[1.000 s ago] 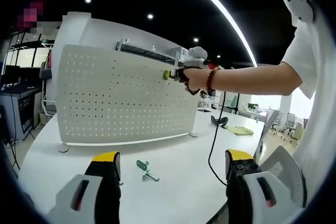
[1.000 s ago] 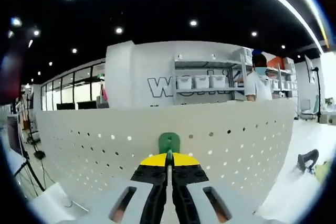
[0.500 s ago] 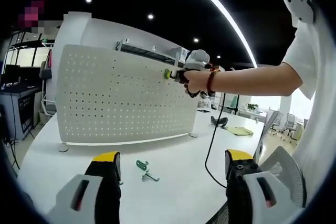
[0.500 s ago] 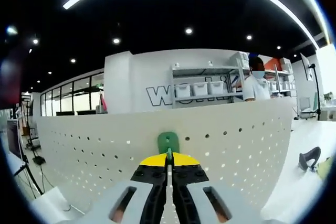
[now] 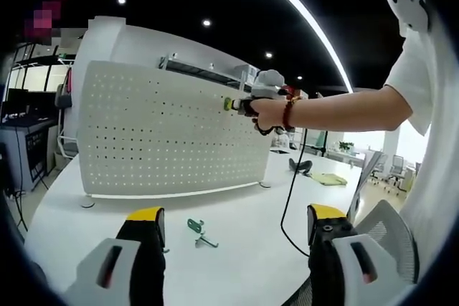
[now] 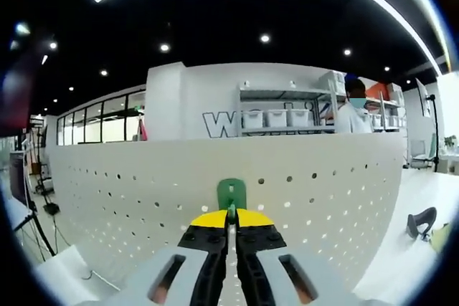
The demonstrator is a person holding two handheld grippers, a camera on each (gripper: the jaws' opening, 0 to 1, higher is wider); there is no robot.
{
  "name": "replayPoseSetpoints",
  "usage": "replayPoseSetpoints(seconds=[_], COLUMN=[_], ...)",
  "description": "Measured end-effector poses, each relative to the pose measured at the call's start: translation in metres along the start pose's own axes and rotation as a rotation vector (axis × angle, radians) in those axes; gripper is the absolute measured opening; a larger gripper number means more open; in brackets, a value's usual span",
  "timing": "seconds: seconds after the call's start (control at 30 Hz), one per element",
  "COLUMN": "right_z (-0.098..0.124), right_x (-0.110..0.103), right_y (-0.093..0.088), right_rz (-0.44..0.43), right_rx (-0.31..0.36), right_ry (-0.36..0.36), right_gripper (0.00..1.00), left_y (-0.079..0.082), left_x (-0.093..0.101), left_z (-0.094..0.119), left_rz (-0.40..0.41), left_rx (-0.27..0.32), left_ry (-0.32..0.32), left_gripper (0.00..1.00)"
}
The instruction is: Insert the hook assembly into the mounting plate slot until the hook locks in place.
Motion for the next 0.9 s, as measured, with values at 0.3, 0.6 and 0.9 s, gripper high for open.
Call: replayPoseSetpoints(seconds=[0.3,0.6,0.9], right_z=[0.014,0.033,0.055], right_x=[0.000,-0.009,-0.025], right_y=[-0.008,-0.014,-0.026], right_rz=[-0.019,-0.044,-0.010], right_rx=[-0.036,-0.057,-0.084], right_ry=[0.060,0.150,0.249], right_gripper=[0.07,0.10,0.11], left_y=[0.006,0.009,0.009], left_x=[-0.001,0.001,0.003], left_z=[0.000,0.005,0.006], left_rz=[-0.030,-0.053,-0.078], left_rx=[-0.005,-0.023,-0.047], left_ry=[-0.015,-0.024,-0.039], left_gripper=[0.83,0.83,0.79])
Point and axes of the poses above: the point that each gripper's makers call its tool centre point, and the gripper's own axes: z roughly backward along the fingers, x roughly to its right, y roughly out of its top, the point moved 7 cm from there along z, roughly backward along the fingers, and after that the axes turned 10 degrees about -z, right-handed, at the moved point
